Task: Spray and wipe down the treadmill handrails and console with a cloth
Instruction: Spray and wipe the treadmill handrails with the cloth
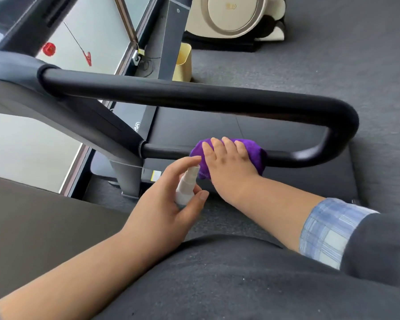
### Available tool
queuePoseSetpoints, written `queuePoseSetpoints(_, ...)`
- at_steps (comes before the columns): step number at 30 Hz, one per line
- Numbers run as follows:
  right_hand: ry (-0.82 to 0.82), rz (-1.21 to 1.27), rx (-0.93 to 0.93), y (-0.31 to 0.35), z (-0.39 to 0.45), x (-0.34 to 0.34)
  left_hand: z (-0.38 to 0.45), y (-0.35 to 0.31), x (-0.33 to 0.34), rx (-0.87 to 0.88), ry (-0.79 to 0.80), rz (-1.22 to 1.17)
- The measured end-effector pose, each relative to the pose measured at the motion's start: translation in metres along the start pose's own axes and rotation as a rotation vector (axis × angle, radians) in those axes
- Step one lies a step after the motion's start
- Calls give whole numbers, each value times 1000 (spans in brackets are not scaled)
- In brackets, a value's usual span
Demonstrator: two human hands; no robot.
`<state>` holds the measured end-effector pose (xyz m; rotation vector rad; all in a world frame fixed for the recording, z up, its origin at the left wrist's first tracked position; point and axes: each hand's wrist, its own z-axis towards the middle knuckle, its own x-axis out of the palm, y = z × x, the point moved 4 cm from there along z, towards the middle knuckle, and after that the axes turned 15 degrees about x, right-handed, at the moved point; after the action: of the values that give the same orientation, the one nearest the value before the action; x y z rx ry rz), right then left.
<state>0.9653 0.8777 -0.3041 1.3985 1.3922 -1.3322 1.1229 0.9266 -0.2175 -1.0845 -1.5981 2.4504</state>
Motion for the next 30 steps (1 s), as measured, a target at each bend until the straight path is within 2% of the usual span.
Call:
queuePoseSetpoints(3, 30, 27, -53, -6, 0, -3, -1, 3, 2, -7, 15, 18)
queuePoseSetpoints(5, -14, 45, -60, -25, -4, -3, -2, 5, 1, -11, 10, 6)
queuePoseSetpoints(8, -106, 36, 10, -56, -8, -4, -2, 8, 0, -11, 11, -6)
queuePoseSetpoints(13, -124, -53, 80, -58, -4, 4, -7, 20, -12, -25, 18, -8)
queuePoseSetpoints(19, -103, -95, -42, -2, 19, -5, -25, 42, -44, -73, -40, 37)
queuePoseSetpoints(26, -70, -60, -63, 135, 57, -22, -43, 62, -85, -99, -44, 100)
queuePoseSetpoints(30, -87, -62, -76, 145, 61, -21, -50, 71, -102, -88, -33, 135)
